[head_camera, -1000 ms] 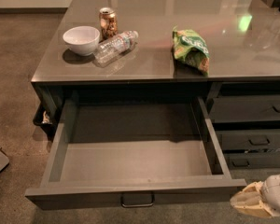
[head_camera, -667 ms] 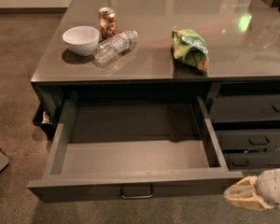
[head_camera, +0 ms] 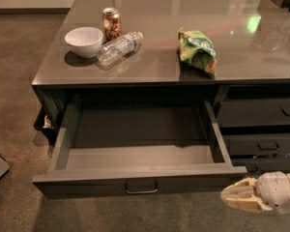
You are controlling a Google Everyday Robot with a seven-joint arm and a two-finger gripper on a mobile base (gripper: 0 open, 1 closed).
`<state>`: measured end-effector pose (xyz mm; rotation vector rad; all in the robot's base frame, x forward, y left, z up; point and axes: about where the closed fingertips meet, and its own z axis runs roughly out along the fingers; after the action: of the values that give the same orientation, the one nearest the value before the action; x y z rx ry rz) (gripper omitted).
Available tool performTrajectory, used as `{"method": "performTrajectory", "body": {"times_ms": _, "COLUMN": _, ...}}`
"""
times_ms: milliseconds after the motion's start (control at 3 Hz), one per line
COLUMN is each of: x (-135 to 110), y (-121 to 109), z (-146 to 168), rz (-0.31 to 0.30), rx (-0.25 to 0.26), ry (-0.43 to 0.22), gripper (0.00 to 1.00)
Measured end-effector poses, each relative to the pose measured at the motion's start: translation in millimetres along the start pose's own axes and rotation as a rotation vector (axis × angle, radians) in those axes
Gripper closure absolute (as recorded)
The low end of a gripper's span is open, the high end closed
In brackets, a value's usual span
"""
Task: Close top drawer
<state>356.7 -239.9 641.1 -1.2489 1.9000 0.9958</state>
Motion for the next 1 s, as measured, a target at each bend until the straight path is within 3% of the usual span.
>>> {"method": "performTrajectory", "body": {"times_ms": 667, "x": -13.9, "y": -26.6, "z": 17.4, "rz": 0.027, "rx": 0.045, "ry": 0.007, "gripper": 1.00}}
{"method": "performTrajectory", "body": {"times_ms": 1000, "x": -19.8, "y": -52.4, "z": 26.7, "rz": 0.024, "rx": 0.063, "ry": 0.034, "gripper": 0.83}}
